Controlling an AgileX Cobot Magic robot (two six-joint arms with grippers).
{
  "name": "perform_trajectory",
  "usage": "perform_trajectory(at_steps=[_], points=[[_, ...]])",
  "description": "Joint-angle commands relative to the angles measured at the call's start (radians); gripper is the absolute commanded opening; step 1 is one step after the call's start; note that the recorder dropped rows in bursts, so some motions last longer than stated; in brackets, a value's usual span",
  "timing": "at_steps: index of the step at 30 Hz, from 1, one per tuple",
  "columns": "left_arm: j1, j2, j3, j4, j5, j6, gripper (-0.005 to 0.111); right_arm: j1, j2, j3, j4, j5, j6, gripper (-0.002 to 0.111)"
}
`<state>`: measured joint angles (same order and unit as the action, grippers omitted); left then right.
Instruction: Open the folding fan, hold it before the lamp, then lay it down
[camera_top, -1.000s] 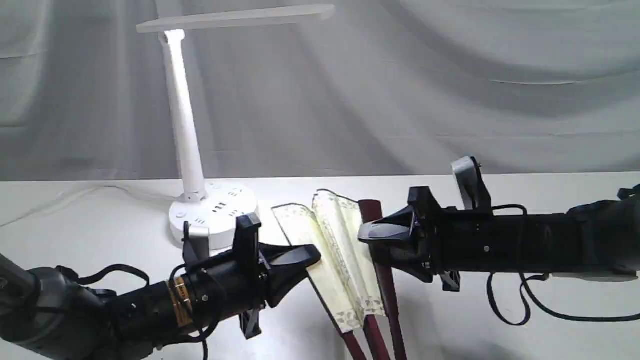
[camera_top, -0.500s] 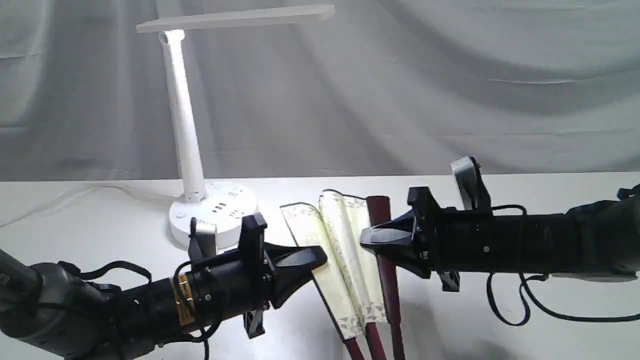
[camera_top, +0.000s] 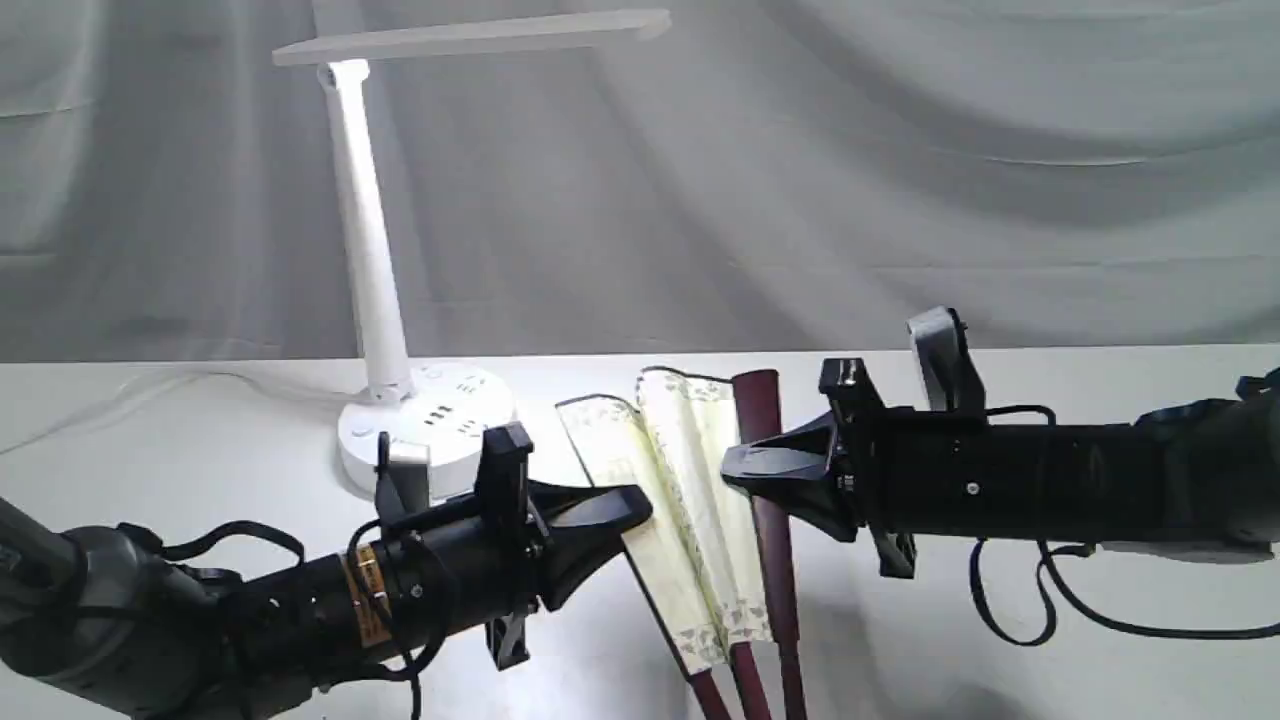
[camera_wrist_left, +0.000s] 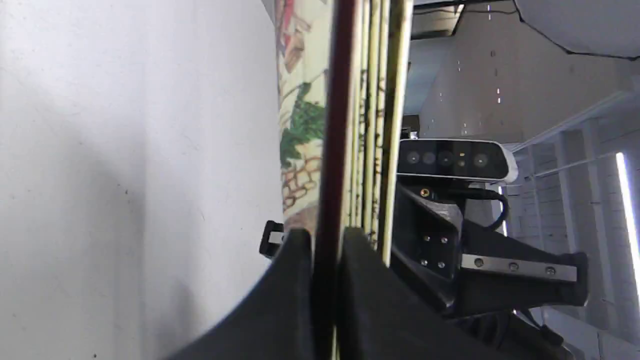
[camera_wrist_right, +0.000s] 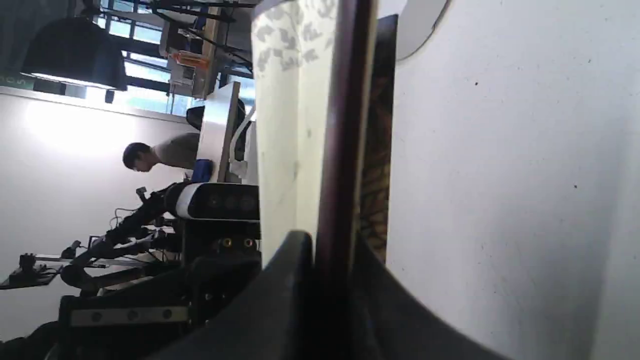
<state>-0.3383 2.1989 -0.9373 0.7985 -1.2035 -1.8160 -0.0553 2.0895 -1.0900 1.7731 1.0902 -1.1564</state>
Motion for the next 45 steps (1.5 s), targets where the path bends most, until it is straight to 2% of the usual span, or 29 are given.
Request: perform_trajectory(at_steps=[1, 8, 11, 13, 17, 27, 36, 45], points=[[0.002, -0.013, -0.004, -0.089, -0.018, -0.027, 0.0, -0.003, -0.004, -0.006, -0.029, 0.001, -0.025, 0.0], [-0.006, -0.02, -0.004, -0.145, -0.018, -0.042, 0.0, -0.026, -0.004, -0.006, -0.029, 0.036, -0.025, 0.0], [-0.015, -0.034, -0.001, -0.22, -0.018, -0.036, 0.0, -0.06, -0.004, -0.006, -0.029, 0.044, -0.009, 0.0], [-0.015, -0.052, 0.011, -0.283, -0.018, -0.005, 0.0, -0.088, -0.004, -0.006, -0.029, 0.041, -0.004, 0.0], [-0.015, -0.075, 0.04, -0.292, -0.018, 0.042, 0.0, -0.121, -0.004, -0.006, -0.029, 0.082, 0.007, 0.0], [-0.08, -0.136, 0.142, -0.488, -0.018, 0.093, 0.0, -0.133, -0.004, -0.006, -0.029, 0.103, 0.016, 0.0], [-0.081, -0.277, 0.228, -0.606, -0.018, 0.182, 0.0, -0.164, -0.004, -0.006, -0.029, 0.125, 0.042, 0.0], [-0.081, -0.288, 0.245, -0.647, -0.018, 0.203, 0.0, -0.234, -0.004, -0.006, -0.029, 0.131, 0.048, 0.0]])
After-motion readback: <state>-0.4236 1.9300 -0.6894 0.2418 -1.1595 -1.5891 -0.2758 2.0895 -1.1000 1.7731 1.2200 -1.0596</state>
